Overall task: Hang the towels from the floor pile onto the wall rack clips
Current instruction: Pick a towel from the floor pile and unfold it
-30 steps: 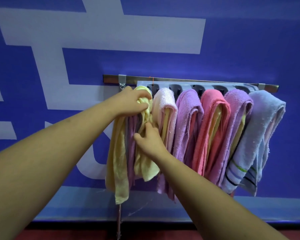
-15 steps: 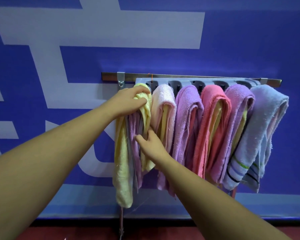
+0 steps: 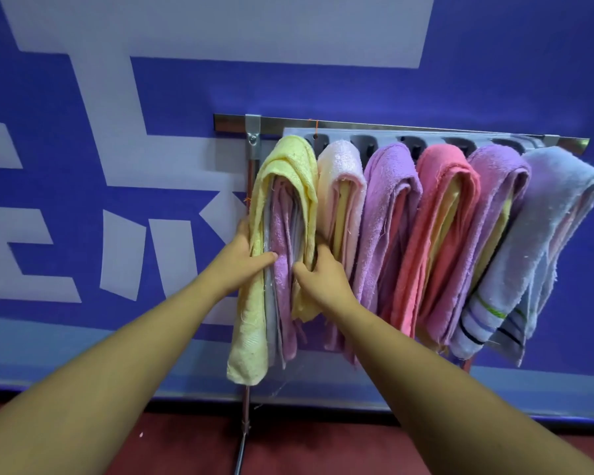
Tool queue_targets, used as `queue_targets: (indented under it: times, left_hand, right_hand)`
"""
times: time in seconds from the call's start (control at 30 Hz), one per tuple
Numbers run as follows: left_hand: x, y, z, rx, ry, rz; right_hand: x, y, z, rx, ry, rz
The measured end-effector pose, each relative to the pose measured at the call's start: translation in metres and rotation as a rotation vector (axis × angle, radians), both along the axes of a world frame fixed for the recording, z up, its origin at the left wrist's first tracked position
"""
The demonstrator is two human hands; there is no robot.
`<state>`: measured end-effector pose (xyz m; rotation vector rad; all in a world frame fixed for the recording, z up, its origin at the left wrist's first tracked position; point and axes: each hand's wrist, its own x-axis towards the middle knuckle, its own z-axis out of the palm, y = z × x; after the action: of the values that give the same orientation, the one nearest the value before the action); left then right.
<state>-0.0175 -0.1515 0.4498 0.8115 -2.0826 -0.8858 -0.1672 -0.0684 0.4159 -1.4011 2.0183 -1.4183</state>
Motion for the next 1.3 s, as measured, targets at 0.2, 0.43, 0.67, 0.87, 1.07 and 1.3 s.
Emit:
queue_targets:
  times: [0.2, 0.43, 0.67, 0.87, 1.07, 1.3]
  left_hand:
    - [0.001, -0.004, -0.021, 0.177, 0.089, 0.010]
    - [0.005, 0.004, -0.044, 0.196, 0.138, -0.007]
    - [-0.004, 0.011, -0.050, 0.081, 0.096, 0.068]
    - [-0.007, 0.011, -0.042, 0.075, 0.200, 0.140]
    - [0.000, 0.007, -0.018, 0.014, 0.335, 0.071]
    - [0.006, -0.005, 0.033, -0.265, 0.339, 0.126]
  right_hand:
    - [-0.010, 0.000, -0.025, 0.041, -0.002, 0.099]
    - [-0.009, 0.014, -0.043, -0.042, -0.364, 0.136]
    - [-0.009, 0.018, -0.074, -0.003, -0.243, -0.011]
    - [-0.011, 0.015, -0.075, 0.099, -0.234, -0.042]
    - [-0.011, 0.014, -0.072, 0.228, -0.088, -0.101]
    - [0.013, 0.039, 0.008, 0.027, 0.506, -0.255]
